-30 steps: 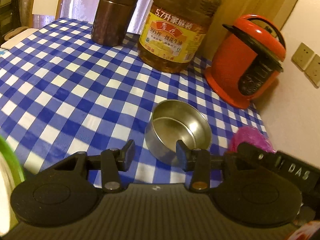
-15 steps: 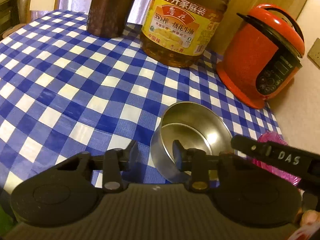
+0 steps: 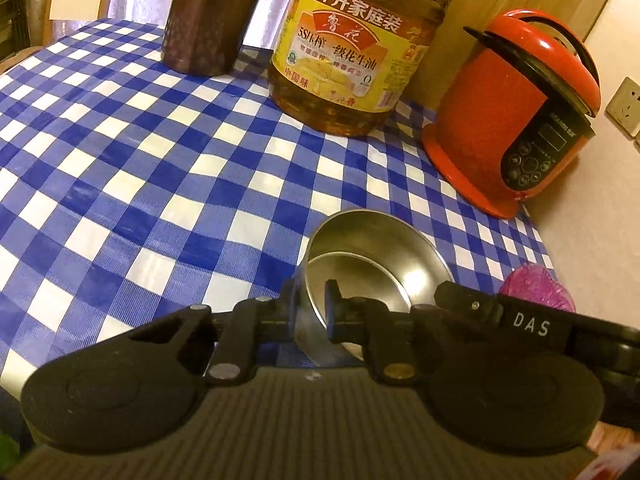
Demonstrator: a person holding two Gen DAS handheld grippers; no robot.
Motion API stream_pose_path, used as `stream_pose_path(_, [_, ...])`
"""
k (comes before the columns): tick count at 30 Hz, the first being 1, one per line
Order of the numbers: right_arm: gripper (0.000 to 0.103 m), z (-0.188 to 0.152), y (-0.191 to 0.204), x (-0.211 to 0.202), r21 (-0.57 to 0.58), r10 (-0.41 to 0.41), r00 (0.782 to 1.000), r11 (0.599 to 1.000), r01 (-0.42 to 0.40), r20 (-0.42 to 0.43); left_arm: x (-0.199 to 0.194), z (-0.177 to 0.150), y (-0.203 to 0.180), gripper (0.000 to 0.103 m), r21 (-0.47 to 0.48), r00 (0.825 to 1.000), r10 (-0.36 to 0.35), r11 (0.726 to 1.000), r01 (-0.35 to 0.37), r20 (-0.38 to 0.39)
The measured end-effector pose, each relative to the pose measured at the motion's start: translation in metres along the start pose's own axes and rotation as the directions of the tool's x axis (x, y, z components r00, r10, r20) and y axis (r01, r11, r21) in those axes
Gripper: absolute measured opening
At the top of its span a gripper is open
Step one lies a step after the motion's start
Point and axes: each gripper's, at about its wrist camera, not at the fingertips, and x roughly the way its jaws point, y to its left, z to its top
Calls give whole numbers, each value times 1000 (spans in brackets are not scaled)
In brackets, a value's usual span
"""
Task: Organize plates and bowls
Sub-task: 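Carry the steel bowl toward the green and cream bowl stack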
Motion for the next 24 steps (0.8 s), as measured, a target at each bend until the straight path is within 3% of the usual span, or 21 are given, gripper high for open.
stream_pose_path(12, [5,-13,3,-40,-1,-7,1000,1000,7,13,-41,-14,-2,4,29,1000,-15,999,15,6])
stream_pose_path(24, [5,-51,10,-120,75,-11,998,997,6,56,-111,-47,-14,4,89,998,-67,994,65,16])
